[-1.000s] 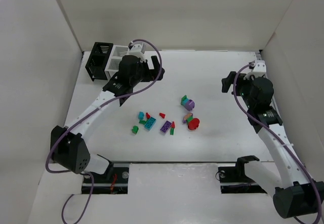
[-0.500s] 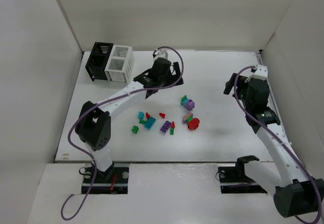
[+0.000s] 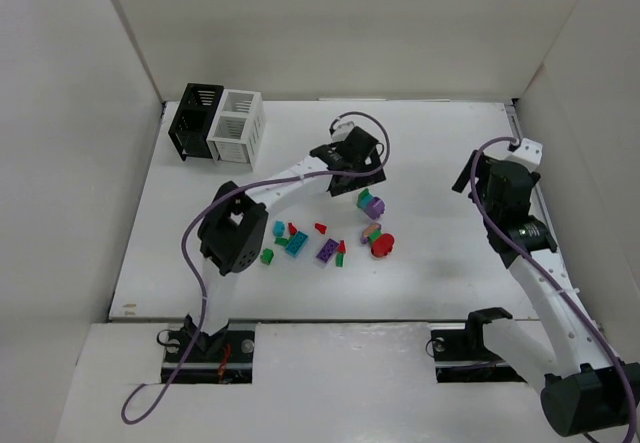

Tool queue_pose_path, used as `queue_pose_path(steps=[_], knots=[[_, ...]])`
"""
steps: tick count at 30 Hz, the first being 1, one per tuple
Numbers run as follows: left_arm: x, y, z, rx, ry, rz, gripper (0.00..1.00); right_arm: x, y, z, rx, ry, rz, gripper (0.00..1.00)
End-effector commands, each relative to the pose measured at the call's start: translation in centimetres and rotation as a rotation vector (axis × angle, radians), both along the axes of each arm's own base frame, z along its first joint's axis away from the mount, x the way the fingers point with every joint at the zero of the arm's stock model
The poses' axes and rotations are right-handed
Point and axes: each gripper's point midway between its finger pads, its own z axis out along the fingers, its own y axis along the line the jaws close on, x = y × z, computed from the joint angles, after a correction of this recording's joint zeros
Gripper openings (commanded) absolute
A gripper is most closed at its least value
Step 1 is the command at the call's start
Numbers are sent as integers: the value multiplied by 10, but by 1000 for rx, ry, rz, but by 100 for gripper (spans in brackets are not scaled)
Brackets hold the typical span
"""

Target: Sort the legos into containers by color

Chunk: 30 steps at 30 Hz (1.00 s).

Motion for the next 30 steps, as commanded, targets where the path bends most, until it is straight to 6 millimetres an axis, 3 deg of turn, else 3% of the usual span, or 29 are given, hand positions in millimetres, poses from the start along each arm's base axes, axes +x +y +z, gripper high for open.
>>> queue_pose_path(steps=[1,5,12,18,23,30], knots=[[-2,12,3,28,42,82,89,-7,-6,-3,-3,10,-44,100],[-6,18,-11,54,95,130,86,-9,-8,-9,-4,27,-57,100],[-10,7,-28,69,182,168,77,-14,-10,-15,-13,57,-66,100],[-17,-1,-34,49,211,171,72,-14,-12,-15,-9,53,-77,100],[-25,3,-44,76,233,184,69,-12,-8,-18,5,61,-64,100],[-27,-8,-53,46,246,181,52,-14,-7,-24,5,80,-56,100]])
